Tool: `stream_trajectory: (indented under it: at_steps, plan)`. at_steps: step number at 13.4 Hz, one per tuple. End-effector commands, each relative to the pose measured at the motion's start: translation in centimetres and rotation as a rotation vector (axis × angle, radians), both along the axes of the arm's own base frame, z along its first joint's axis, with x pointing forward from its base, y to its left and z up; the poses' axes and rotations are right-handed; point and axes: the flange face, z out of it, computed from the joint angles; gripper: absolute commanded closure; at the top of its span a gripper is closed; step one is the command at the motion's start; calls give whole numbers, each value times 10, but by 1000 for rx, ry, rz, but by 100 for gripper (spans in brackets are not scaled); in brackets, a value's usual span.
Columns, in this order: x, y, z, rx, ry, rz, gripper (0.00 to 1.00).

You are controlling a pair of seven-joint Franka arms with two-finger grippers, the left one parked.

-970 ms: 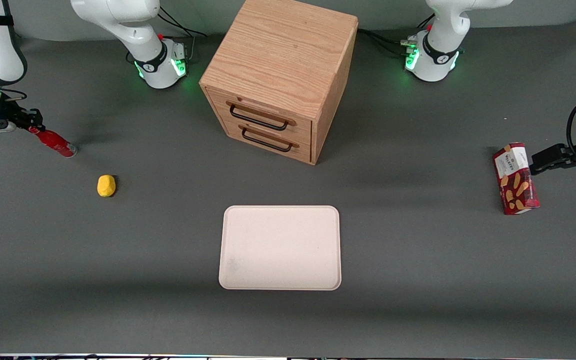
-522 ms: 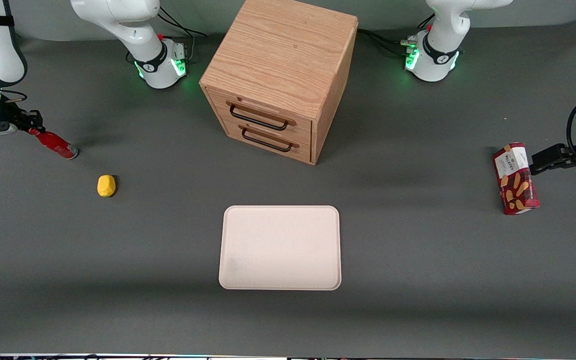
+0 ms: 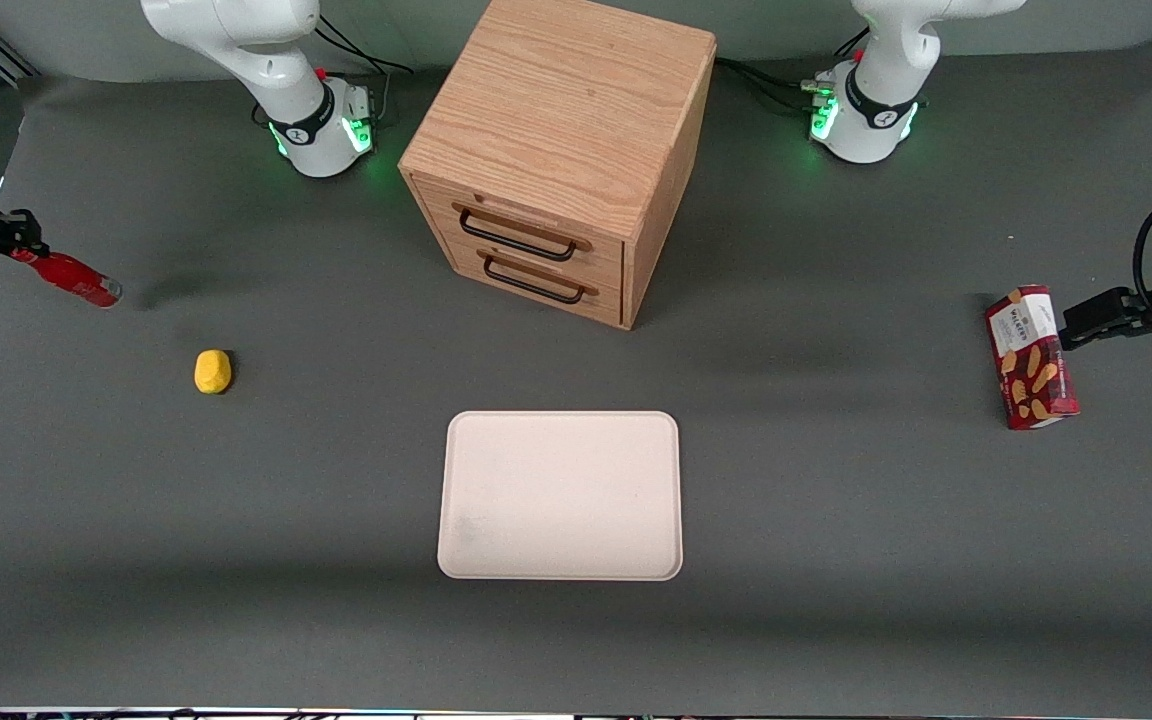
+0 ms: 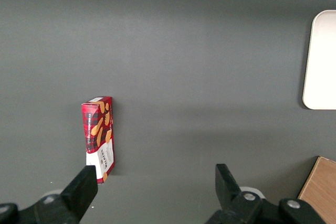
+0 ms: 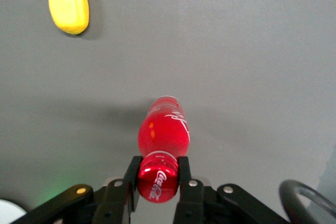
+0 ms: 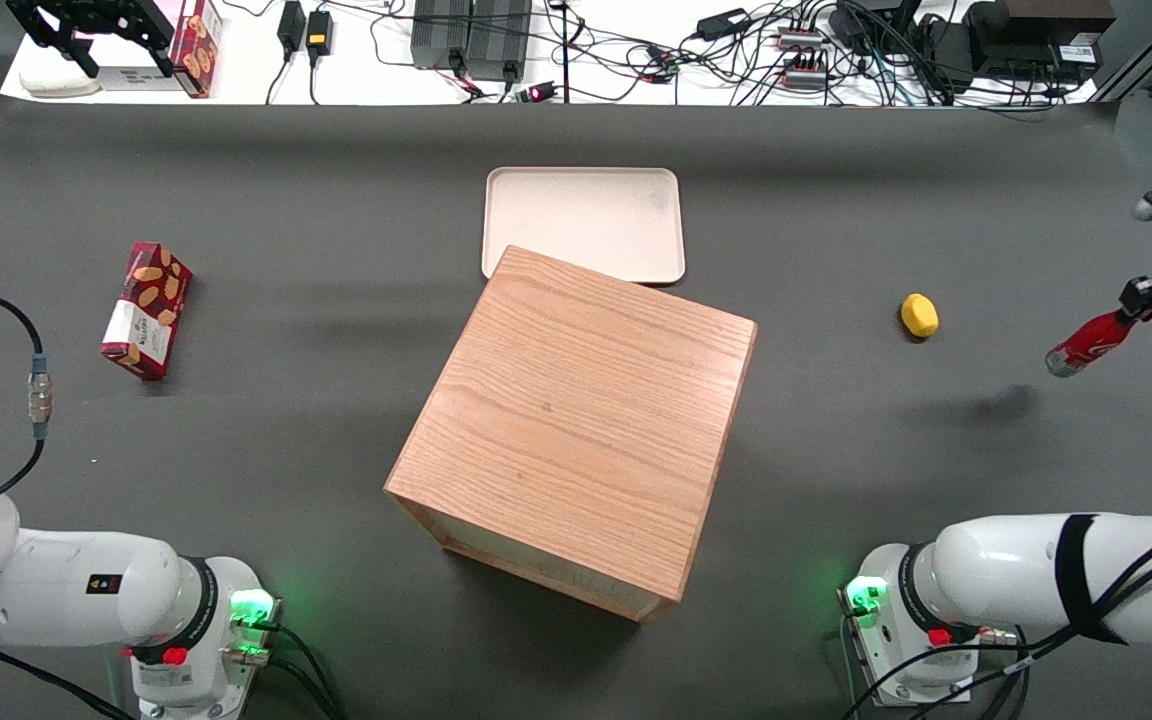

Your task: Place coke bottle on tray

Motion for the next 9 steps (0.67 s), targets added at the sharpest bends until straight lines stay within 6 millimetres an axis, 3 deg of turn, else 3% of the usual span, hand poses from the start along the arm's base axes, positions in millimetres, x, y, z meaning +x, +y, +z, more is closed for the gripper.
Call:
stream_trajectory:
  at_steps: [1,4,9]
  plan:
    - [16,10,64,24,-4,16,100]
    - [16,6,108,29,14,-3,100]
    - [12,15,201,46,6,14,100]
